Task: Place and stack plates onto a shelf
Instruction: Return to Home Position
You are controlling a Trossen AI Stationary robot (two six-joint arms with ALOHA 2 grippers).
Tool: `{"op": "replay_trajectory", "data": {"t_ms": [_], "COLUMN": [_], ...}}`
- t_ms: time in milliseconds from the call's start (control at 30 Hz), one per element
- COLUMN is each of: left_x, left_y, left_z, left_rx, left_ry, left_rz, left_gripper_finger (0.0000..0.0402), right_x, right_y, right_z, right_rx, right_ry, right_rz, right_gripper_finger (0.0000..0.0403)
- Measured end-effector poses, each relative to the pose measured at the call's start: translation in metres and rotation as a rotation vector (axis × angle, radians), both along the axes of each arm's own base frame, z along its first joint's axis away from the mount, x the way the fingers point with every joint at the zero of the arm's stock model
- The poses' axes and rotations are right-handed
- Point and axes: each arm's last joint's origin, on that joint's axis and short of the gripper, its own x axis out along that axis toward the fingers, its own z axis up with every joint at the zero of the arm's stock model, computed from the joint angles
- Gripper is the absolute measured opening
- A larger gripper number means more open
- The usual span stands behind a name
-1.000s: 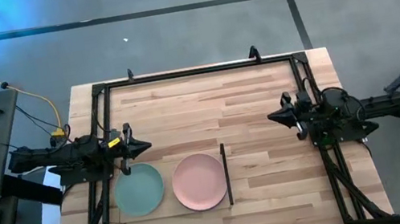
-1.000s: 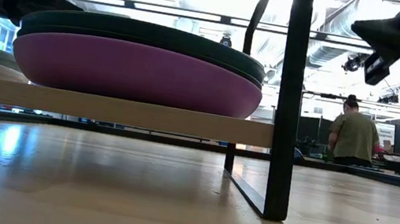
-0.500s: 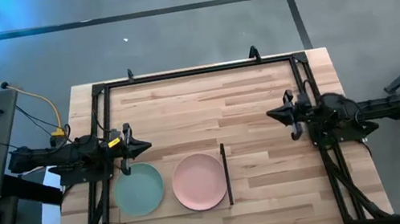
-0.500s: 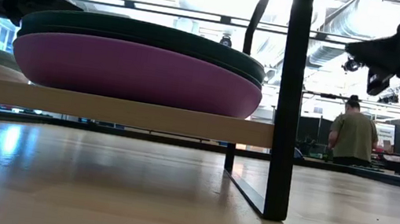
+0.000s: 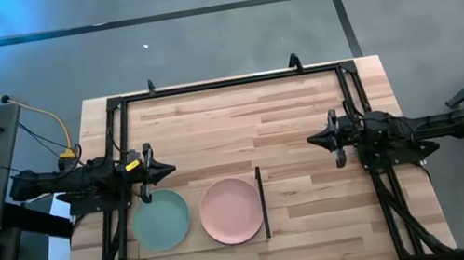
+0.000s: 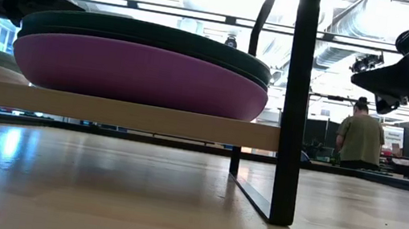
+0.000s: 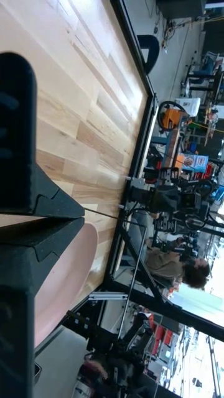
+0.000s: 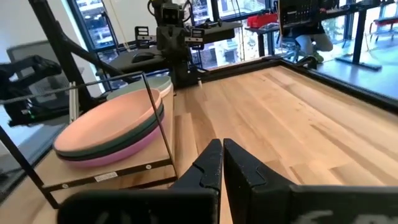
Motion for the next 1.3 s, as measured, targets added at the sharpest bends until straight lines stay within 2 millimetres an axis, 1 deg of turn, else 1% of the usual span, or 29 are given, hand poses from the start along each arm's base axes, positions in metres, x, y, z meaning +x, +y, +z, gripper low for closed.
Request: {"op": "replay_trajectory", "data": {"t_ms": [167,433,600,733,900,1100,1300], "left_x": [0.0,0.0,-0.002,-0.003,-0.003,-0.003,-0.003], "left_y": [0.0,0.0,0.0,0.0,0.0,0.0,0.0], "left_z": [0.0,0.0,0.003,0.003,0.003,0.003,0.003], "left_rx": [0.0,0.0,-0.004,-0.004,-0.004,-0.004,-0.004], "left_ry": [0.0,0.0,-0.037,-0.04,-0.041,-0.041,-0.041], "left_rz": [0.0,0.0,-0.003,-0.002,-0.003,-0.003,-0.004], "left_gripper_finger": [0.0001,0.0001,0.0001,0.0001,0.0001,0.0001,0.0001], "right_x": [0.0,0.0,-0.006,-0.007,-0.007,-0.006,-0.006], "right_y": [0.0,0.0,0.0,0.0,0.0,0.0,0.0], "right_z": [0.0,0.0,0.009,0.014,0.013,0.008,0.007], "right_rx": [0.039,0.038,0.034,0.033,0.033,0.034,0.034], "right_ry": [-0.003,-0.009,-0.11,-0.163,-0.151,-0.098,-0.094], "right_rz": [-0.003,-0.003,-0.002,0.0,0.004,0.0,0.0], "right_gripper_finger": [0.0,0.0,0.0,0.0,0.0,0.0,0.0]}}
